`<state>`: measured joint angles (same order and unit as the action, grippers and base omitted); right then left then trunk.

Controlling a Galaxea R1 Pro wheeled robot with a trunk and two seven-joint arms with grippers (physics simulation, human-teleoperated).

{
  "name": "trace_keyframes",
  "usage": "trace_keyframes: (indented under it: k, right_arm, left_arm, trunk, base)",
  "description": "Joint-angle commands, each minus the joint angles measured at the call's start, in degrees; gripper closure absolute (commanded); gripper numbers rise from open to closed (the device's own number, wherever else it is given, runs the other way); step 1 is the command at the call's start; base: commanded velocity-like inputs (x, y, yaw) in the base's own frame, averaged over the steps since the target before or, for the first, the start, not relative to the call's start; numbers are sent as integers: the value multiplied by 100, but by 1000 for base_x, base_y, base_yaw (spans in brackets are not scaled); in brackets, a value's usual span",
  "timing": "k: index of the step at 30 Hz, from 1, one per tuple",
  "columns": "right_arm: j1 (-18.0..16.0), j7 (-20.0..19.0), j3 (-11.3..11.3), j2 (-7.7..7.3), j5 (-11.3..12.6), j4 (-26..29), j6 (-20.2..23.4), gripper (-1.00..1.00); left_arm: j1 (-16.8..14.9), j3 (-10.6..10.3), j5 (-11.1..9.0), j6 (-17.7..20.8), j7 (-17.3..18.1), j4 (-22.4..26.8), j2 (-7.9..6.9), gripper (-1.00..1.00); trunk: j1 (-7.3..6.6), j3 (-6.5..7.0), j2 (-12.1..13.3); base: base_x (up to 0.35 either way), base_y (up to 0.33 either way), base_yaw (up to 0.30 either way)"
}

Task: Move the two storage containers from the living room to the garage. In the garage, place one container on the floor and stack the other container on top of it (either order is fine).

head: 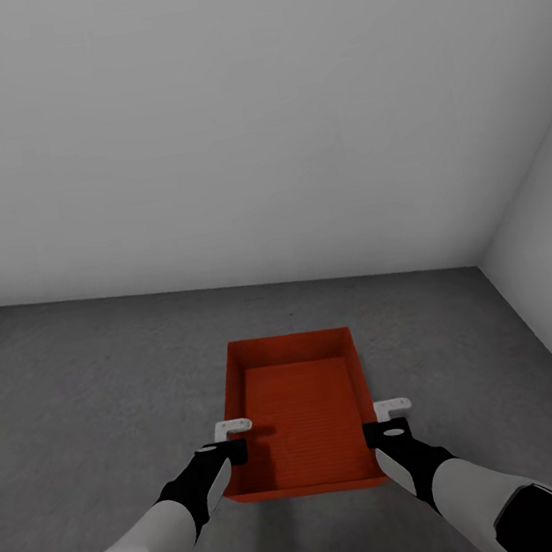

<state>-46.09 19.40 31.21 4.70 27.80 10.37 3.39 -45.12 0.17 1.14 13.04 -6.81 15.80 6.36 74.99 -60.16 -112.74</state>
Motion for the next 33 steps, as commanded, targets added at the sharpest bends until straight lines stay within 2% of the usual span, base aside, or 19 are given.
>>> trace_keyframes:
  k: [1, 27, 33]
  right_arm:
    - [-6, -188, -118, -2, -38, 90, -102, 100]
    - [-6, -184, -117, -3, -38, 89, -103, 100]
    - [-6, -183, -119, -4, -38, 89, -103, 100]
  left_arm:
    - [4, 40, -8, 37, -48, -2, -3, 100]
    - [4, 44, -8, 41, -53, -5, -3, 100]
    - [4, 44, -8, 41, -56, -4, -3, 100]
  trunk:
    - [-1, -4, -2]
    - [-1, -4, -2]
    - [131, -112, -242]
  base:
    - [0, 0, 0]
    - [0, 0, 0]
    - [0, 0, 0]
